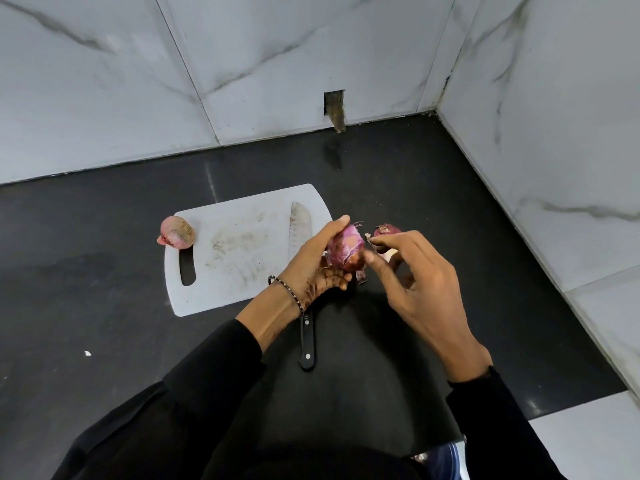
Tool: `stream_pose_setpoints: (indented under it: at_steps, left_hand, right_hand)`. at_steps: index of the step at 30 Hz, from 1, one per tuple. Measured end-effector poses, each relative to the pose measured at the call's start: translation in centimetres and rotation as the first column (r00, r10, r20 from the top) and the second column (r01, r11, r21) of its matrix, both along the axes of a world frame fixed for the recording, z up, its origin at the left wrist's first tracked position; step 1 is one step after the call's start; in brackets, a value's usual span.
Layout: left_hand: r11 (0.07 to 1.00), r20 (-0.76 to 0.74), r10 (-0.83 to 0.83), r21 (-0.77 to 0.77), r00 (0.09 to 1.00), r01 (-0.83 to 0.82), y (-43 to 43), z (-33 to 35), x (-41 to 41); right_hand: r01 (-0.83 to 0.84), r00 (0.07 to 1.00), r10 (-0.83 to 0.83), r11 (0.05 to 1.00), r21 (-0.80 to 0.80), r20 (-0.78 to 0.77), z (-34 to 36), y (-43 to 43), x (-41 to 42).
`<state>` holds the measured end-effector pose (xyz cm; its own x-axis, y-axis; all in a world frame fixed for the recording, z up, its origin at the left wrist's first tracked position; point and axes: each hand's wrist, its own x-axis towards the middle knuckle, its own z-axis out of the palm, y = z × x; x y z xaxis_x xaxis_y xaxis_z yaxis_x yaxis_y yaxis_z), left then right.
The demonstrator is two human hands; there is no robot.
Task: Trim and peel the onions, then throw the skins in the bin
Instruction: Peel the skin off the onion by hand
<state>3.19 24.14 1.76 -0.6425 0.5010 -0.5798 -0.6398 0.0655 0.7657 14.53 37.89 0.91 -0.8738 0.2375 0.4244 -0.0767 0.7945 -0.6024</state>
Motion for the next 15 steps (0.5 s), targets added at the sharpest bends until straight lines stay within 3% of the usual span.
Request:
stream_pose_setpoints:
  at_steps: [6, 15]
  left_hand:
    - [0.993, -0.082, -0.12, -0.019, 0.989, 0.118, 0.01, 0.06, -0.12]
    - [0.958, -0.253, -0.221, -0.235, 0.942, 0.161, 0.06, 0.16, -0.23]
  right_hand:
    - [-0.07, 0.998, 0.07, 0.996, 0.059, 0.007, 0.37, 0.11, -0.11]
    - [-0.07, 0.996, 0.073, 0.996, -0.055, 0.043, 0.13, -0.27, 0.18]
